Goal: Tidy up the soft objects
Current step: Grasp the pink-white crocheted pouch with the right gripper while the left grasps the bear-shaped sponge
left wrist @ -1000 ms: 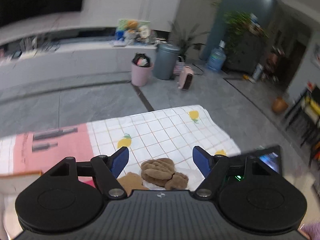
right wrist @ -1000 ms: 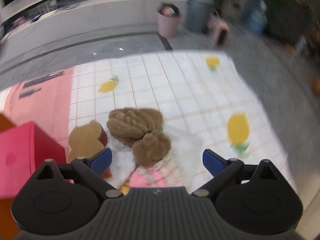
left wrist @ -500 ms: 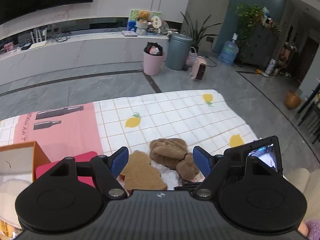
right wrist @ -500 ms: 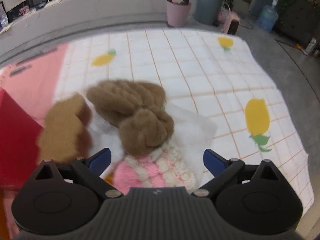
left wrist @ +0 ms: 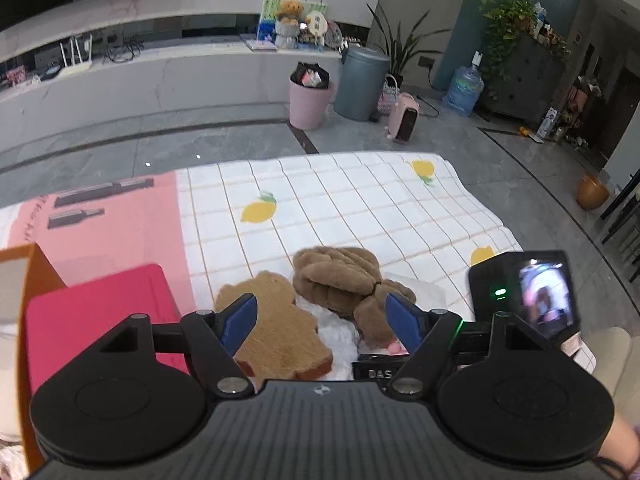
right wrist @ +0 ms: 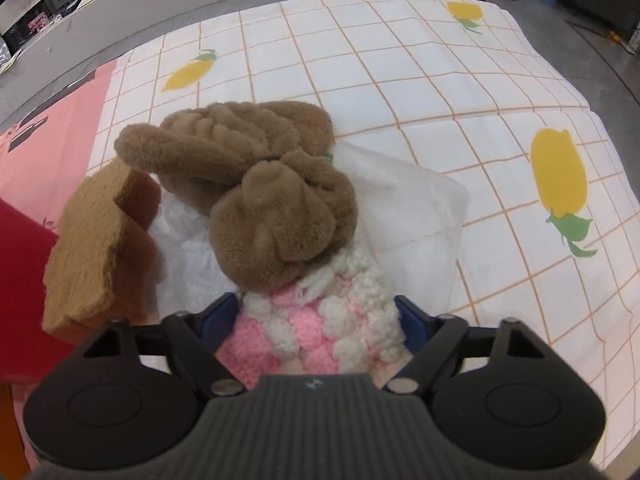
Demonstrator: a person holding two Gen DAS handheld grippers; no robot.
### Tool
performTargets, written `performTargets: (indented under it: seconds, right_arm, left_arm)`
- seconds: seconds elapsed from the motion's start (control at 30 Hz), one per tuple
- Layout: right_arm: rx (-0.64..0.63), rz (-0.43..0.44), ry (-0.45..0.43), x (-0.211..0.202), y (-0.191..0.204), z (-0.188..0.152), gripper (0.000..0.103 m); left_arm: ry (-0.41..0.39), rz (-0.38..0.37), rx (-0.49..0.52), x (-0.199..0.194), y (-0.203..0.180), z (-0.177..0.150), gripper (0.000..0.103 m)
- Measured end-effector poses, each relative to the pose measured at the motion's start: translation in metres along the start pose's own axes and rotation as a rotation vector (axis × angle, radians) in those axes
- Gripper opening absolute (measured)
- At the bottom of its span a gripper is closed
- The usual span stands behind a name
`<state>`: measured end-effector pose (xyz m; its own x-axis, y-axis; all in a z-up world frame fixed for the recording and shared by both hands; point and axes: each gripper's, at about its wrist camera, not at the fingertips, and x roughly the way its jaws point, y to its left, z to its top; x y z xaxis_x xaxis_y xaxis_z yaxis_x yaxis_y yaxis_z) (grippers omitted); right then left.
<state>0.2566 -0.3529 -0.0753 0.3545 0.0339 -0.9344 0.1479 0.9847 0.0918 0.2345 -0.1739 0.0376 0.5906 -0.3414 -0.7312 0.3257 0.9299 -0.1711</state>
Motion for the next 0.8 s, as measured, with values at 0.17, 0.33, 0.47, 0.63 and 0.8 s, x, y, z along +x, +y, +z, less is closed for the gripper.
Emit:
performTargets:
  seconds: [0.17,0.33,0.47,0.63,0.8]
  right_arm:
    - [0.001,0.034,-0.013,-0.016,-0.026,-0.009,0.062]
    - [0.001,-0.069,-0.056,-0.029,-0.048,-0.014,0.061]
    - [-0.003,-0.096,-0.039,-0.018,-0.055,-0.015,0.062]
    - [-0.078,-0.142,-0.071,-0.018,-0.043,-0.015,0.062]
    - [-0.124,-0.161,-0.091,-0.015,-0.034,-0.013,0.062]
  left_arm:
    - [0.019,-0.018,-0.030,0.010,-0.001,-0.006,0.086]
    - [0.002,0.026,0.009,0.029,-0.010,-0.018,0.088]
    - [-0.031,0.174,0.091,0.048,-0.018,-0.022,0.089]
    - [-0.059,0.282,0.172,0.070,-0.021,-0.027,0.095]
    - [-0.101,0.390,0.195,0.086,-0.027,-0.029,0.100]
